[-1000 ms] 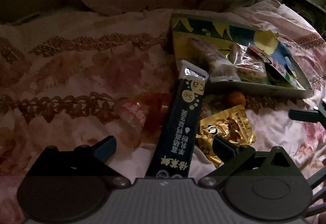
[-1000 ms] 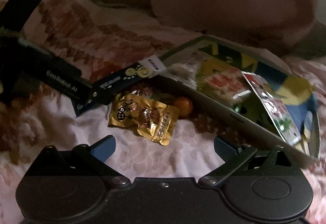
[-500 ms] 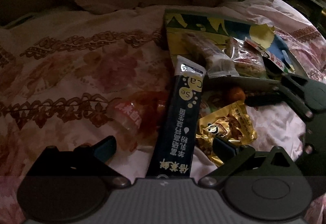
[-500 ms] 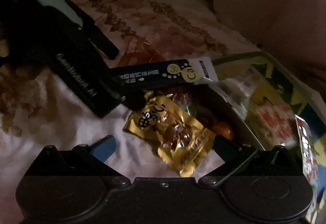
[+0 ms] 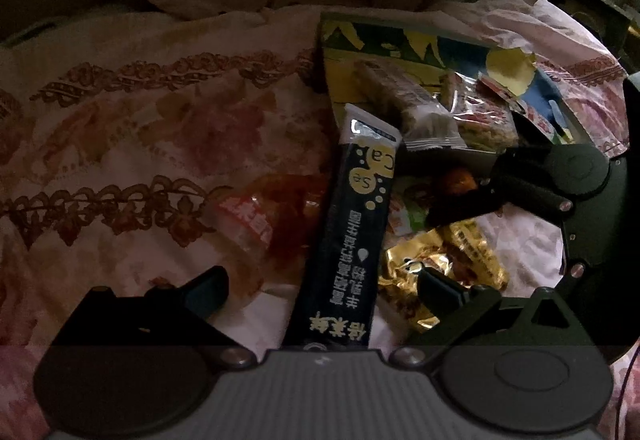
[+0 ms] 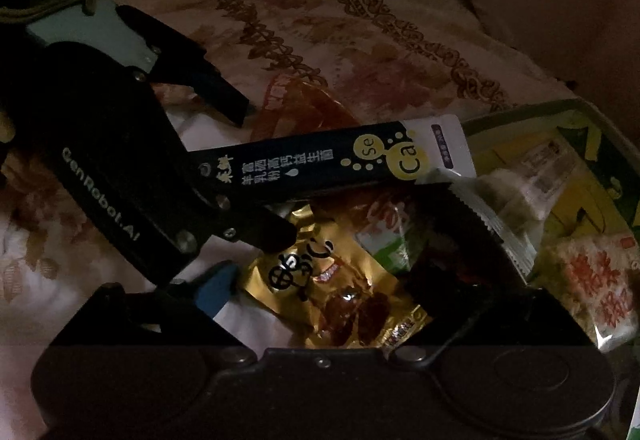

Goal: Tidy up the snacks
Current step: 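Grasp the black stick pack with the left tool while the right tool grasps the gold candy pack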

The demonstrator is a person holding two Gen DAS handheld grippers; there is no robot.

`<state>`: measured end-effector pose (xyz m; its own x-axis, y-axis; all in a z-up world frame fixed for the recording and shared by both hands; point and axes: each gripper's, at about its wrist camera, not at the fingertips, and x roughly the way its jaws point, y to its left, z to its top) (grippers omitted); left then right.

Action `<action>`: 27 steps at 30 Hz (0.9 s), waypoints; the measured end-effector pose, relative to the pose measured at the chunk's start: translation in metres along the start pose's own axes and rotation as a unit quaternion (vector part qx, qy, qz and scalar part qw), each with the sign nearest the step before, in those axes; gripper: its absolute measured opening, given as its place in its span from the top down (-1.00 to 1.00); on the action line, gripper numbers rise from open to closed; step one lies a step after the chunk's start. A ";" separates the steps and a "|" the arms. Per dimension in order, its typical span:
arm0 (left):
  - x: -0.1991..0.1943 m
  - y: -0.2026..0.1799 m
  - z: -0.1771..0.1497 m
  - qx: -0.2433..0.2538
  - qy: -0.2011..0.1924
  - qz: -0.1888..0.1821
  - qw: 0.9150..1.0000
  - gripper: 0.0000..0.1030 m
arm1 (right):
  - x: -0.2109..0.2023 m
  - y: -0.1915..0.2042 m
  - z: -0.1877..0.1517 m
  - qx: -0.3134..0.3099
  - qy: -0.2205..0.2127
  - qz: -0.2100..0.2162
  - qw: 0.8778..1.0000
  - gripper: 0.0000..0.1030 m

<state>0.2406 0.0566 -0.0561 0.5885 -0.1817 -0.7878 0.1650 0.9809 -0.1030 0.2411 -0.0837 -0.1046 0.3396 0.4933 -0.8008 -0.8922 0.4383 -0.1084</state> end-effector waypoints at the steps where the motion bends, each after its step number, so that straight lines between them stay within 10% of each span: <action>1: -0.001 0.000 0.000 0.000 0.000 -0.004 1.000 -0.99 | -0.002 0.000 -0.002 0.004 0.001 0.000 1.000 -0.74; 27: 0.000 -0.005 -0.004 0.006 0.002 0.017 1.000 -0.07 | -0.048 0.020 -0.066 0.205 -0.014 -0.088 0.975 -0.75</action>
<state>0.2369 0.0524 -0.0584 0.5907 -0.1473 -0.7933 0.1534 0.9858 -0.0688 0.1877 -0.1482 -0.1066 0.4901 0.4010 -0.7739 -0.6274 0.7787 0.0062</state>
